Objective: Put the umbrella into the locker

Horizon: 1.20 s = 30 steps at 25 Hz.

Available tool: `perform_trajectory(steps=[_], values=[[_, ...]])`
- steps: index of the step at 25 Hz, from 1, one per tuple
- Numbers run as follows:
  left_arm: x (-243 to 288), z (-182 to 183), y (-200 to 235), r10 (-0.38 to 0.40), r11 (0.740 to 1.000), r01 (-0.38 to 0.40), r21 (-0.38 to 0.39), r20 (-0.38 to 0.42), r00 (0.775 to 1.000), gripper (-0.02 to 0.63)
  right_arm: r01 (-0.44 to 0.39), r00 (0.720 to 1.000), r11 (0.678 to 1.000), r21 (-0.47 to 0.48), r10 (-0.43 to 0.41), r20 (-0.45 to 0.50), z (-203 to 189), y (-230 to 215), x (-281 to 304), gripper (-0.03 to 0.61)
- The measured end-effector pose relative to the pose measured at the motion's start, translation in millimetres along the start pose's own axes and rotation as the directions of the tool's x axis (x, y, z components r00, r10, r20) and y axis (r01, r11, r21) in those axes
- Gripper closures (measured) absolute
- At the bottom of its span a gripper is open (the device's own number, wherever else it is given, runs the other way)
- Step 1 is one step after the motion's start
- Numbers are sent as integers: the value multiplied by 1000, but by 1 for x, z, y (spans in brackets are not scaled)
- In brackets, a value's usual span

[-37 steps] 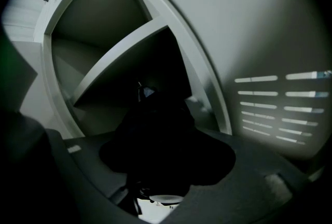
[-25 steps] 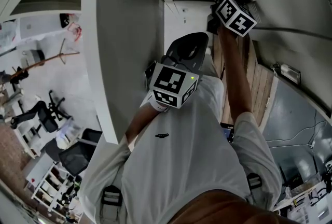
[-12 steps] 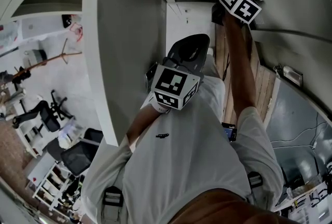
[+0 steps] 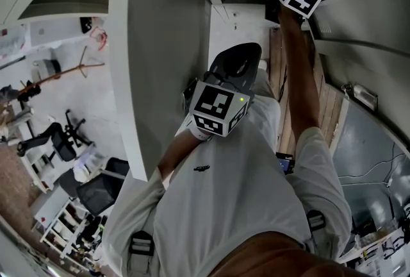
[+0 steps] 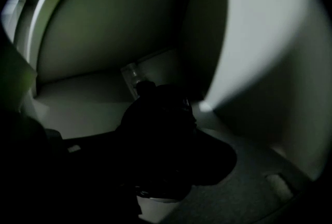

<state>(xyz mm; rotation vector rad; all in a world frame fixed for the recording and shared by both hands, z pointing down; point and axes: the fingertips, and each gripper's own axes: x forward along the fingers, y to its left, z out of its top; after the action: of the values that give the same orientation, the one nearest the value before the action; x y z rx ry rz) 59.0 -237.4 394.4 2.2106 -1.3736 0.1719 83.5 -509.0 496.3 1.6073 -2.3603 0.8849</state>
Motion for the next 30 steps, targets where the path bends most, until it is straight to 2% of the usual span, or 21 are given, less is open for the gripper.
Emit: perform_trajectory(steps=[7, 12, 21, 30], values=[[-4, 2, 5, 9, 1000, -9, -4, 11, 1000, 601, 26, 999, 997, -74, -28, -27, -5, 2, 4, 296], [-6, 2, 6, 1, 1000, -1, -7, 11, 1000, 600, 34, 998, 999, -37, -36, -44, -9, 3, -1, 256], [-8, 0, 4, -20, 1000, 20, -6, 19, 1000, 600, 36, 999, 999, -6, -36, 15, -4, 2, -30, 252], [-13, 2, -1, -30, 1000, 30, 8, 34, 999, 600, -8, 1000, 998, -56, 9, 26, -7, 17, -62, 256]])
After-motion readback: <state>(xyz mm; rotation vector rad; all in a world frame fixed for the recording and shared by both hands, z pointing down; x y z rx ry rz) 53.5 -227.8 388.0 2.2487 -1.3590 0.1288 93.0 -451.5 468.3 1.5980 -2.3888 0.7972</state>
